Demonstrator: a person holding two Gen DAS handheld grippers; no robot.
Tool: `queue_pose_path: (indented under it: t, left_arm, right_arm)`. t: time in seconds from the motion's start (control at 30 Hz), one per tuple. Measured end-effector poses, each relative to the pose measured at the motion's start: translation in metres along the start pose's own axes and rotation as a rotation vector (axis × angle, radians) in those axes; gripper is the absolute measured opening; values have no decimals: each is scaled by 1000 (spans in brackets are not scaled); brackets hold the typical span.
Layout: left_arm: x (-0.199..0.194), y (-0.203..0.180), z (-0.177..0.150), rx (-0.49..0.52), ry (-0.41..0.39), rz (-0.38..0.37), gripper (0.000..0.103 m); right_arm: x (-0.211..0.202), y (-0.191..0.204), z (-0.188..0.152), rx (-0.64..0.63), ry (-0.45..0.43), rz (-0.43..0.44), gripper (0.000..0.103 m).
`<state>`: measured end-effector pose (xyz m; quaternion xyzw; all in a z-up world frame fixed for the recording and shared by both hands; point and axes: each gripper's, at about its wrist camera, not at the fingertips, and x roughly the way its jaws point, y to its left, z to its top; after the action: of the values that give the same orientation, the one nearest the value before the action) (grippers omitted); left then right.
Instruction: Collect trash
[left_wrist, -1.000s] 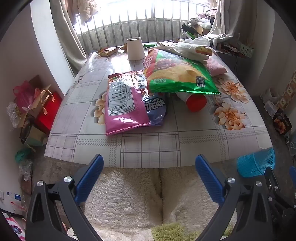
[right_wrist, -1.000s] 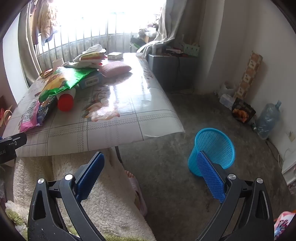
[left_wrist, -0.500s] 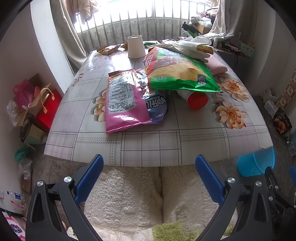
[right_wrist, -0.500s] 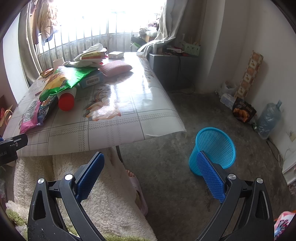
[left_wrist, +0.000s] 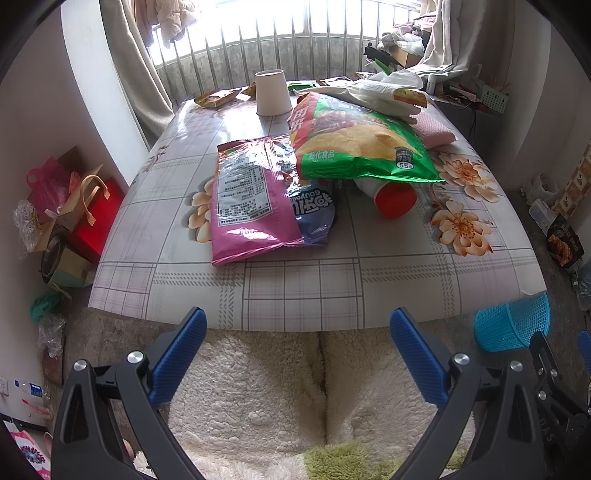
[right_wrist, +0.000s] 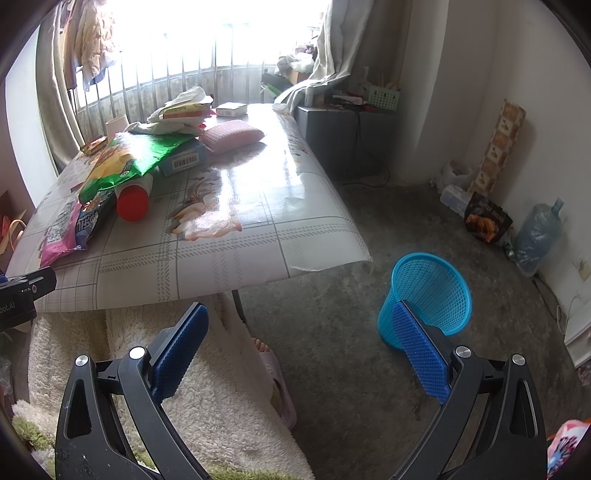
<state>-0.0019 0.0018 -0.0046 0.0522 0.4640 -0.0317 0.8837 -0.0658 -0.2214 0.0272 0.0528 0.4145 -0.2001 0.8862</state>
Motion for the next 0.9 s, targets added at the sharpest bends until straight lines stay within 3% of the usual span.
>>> queue_pose_path:
  t: [0.9]
  left_arm:
    - [2,1,-1,1,7,1,97]
  right_arm:
    - [2,0,1,6,5,4,95]
